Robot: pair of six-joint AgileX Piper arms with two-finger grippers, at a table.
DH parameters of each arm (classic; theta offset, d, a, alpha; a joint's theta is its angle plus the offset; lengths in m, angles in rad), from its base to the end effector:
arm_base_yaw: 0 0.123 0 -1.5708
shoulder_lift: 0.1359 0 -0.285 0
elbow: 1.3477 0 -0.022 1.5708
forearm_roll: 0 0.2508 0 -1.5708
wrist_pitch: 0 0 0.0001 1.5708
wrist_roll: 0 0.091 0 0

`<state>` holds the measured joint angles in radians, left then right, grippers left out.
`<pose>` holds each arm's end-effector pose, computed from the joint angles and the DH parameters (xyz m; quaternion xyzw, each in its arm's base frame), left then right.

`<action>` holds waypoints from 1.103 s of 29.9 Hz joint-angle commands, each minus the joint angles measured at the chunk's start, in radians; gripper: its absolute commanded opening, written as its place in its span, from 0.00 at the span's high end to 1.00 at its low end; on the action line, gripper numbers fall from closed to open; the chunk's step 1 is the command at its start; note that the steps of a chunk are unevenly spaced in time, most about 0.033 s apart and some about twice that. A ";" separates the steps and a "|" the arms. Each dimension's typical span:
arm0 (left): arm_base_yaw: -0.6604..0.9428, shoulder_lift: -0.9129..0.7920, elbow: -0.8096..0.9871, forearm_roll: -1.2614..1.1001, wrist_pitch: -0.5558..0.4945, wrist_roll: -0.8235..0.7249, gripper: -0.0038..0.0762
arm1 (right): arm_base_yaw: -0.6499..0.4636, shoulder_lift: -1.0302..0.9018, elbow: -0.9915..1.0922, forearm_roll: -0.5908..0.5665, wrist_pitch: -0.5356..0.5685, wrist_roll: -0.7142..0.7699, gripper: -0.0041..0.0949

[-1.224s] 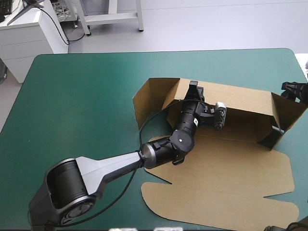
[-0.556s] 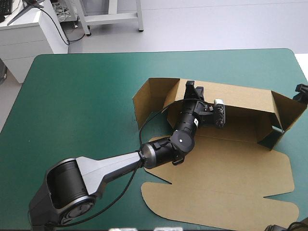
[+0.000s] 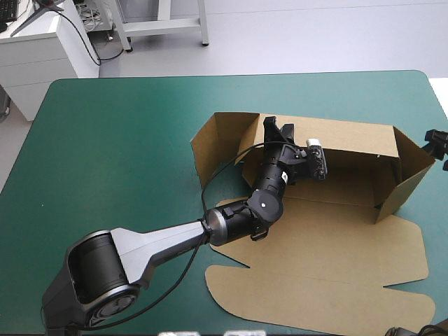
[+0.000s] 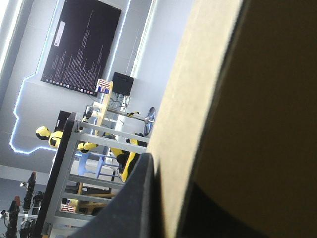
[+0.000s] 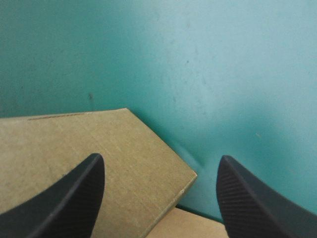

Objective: Fold the box

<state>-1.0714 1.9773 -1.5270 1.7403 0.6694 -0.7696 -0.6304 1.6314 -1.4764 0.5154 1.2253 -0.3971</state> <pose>0.2689 -0.3766 0.2822 0.5400 0.5465 0.2369 0.5946 0.2939 -0.1622 0.3310 0.1634 0.9451 0.1515 0.2391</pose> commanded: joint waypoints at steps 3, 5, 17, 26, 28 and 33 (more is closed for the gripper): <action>-0.003 -0.048 -0.020 -0.035 -0.023 0.003 0.96 | 0.002 -0.152 0.115 0.119 -0.048 -0.113 0.35; -0.003 -0.048 -0.020 -0.035 -0.047 0.019 0.96 | 0.002 -0.185 0.147 0.153 -0.056 -0.129 0.35; -0.003 -0.048 -0.020 -0.035 -0.094 0.136 0.96 | 0.002 -0.316 0.336 0.210 -0.135 -0.260 0.35; -0.003 -0.038 -0.020 -0.035 -0.104 0.206 0.96 | 0.002 -0.324 0.507 0.284 -0.207 -0.446 0.35; -0.003 -0.038 -0.020 -0.035 -0.102 0.206 0.96 | 0.002 -0.324 0.523 0.306 -0.207 -0.505 0.35; -0.003 -0.038 -0.020 -0.035 -0.102 0.206 0.96 | 0.002 -0.322 0.521 0.314 -0.196 -0.599 0.35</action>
<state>-1.0696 1.9833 -1.5291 1.7272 0.6007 -0.5503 -0.6303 1.3395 -0.9381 0.7498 0.9914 -0.9294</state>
